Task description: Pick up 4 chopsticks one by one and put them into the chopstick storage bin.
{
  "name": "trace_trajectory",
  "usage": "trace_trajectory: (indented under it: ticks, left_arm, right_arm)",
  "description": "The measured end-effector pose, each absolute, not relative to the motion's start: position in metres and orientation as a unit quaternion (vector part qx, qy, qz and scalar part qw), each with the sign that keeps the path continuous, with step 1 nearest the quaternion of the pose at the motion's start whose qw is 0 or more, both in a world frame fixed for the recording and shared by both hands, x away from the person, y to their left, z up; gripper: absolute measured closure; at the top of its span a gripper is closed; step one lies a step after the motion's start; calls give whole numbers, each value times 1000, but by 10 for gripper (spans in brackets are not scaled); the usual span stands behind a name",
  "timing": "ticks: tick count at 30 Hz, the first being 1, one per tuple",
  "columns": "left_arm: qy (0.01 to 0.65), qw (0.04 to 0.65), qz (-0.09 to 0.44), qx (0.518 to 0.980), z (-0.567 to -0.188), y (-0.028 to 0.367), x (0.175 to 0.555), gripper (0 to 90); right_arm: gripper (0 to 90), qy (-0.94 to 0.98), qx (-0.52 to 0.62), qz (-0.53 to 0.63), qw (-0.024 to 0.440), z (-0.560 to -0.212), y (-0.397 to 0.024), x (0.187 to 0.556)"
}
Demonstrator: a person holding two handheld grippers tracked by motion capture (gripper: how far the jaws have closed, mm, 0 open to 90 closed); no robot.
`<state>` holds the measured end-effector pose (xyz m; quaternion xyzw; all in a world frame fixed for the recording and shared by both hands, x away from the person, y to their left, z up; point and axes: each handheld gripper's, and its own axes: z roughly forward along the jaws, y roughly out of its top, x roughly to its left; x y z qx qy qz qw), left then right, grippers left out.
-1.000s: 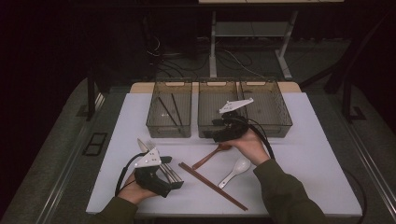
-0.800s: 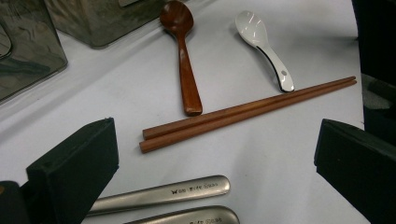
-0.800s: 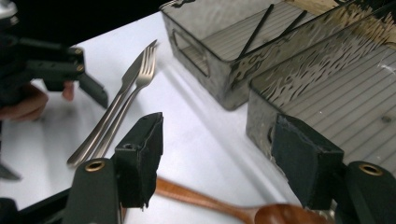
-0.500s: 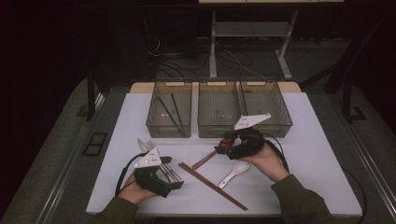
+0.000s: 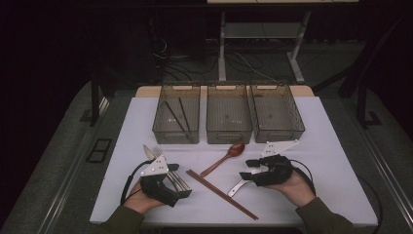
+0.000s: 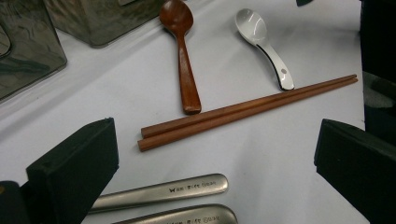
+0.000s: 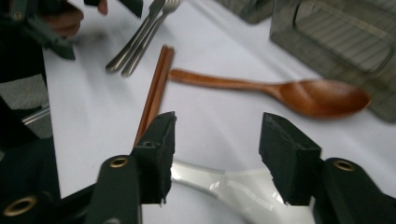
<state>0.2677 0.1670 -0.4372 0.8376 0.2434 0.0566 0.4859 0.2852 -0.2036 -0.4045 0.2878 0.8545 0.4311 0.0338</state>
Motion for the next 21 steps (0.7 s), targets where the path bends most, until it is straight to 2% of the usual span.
trace_trajectory:
  ticks: [13, 21]
  left_arm:
    - [244, 484, 58, 839, -438, 166, 267, 0]
    - [241, 481, 58, 841, -438, 165, 267, 0]
  right_arm:
    - [661, 874, 262, 410, 8, -418, -198, 255]
    - [711, 883, 251, 396, -2, -426, -191, 241]
